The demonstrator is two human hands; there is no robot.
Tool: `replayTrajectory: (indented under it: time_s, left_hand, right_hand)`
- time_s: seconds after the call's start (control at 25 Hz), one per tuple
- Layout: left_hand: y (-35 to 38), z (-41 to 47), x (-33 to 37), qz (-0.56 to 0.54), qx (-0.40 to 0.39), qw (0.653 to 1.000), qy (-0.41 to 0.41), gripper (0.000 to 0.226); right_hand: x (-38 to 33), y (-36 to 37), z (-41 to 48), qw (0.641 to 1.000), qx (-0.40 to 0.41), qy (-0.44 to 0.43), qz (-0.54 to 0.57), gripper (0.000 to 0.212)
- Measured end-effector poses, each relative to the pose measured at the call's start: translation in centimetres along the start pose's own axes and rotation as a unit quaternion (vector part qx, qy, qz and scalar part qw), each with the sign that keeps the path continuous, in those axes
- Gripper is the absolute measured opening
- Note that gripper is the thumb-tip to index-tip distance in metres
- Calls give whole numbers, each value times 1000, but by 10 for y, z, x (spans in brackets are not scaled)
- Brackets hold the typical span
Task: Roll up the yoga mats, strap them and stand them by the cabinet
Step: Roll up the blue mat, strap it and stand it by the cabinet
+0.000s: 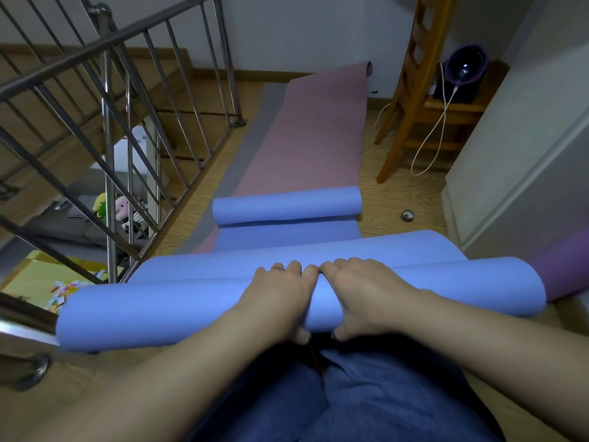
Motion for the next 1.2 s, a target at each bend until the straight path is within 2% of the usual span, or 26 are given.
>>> replayTrajectory:
  time_s: [0.08, 0.16, 0.2, 0.28, 0.36, 0.44, 0.56, 0.72, 0.88, 1.04, 1.12, 1.2]
  left_hand:
    - [-5, 12, -14, -51, -46, 998, 4, 80]
    - [-8, 16, -14, -69, -44, 997, -5, 77]
    - [-4, 15, -10, -60, -12, 998, -10, 76]
    - [6, 5, 1, -12, 100, 995, -12, 83]
    - [9, 1, 3, 4, 152, 988, -17, 86]
    - [4, 8, -2, -7, 103, 994, -18, 76]
    - [-3, 29, -10, -63, 27, 998, 5, 73]
    - [-16, 49, -23, -124, -70, 990, 18, 75]
    - [-31, 42, -24, -132, -166, 976, 49, 72]
    - [-29, 26, -18, -162, -286, 942, 64, 64]
    - [-27, 21, -15, -155, -257, 952, 52, 68]
    - [-20, 8, -6, -81, -126, 988, 25, 78]
  right_hand:
    - [-8, 10, -2, 997, 45, -7, -59, 76]
    - [-7, 12, -1, 996, 58, -8, -68, 73]
    - [-3, 7, 2, 998, 52, -7, -47, 71]
    - [9, -2, 9, 1000, 15, 4, -5, 70]
    - [9, -5, 13, 1000, 11, 16, 3, 71]
    - [4, 4, 9, 998, 41, 21, -45, 75]
    - [4, 20, 6, 989, 87, 20, -116, 86]
    - [18, -5, 22, 999, 23, 3, -39, 74]
    - [14, -30, 16, 998, -63, -29, -9, 79]
    - [6, -27, 3, 984, -164, -27, 64, 79]
    - [9, -24, 7, 979, -181, -21, 91, 78]
    - [13, -23, 14, 975, -196, -20, 106, 78]
Point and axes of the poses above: each hand's wrist, its own z-axis towards the middle knuckle, its own y-axis out of the palm, x = y × z, the point moved 2 cm from there along z, towards the middle knuckle, and after that the axes turned 10 degrees about -y, right-handed, at the moved point
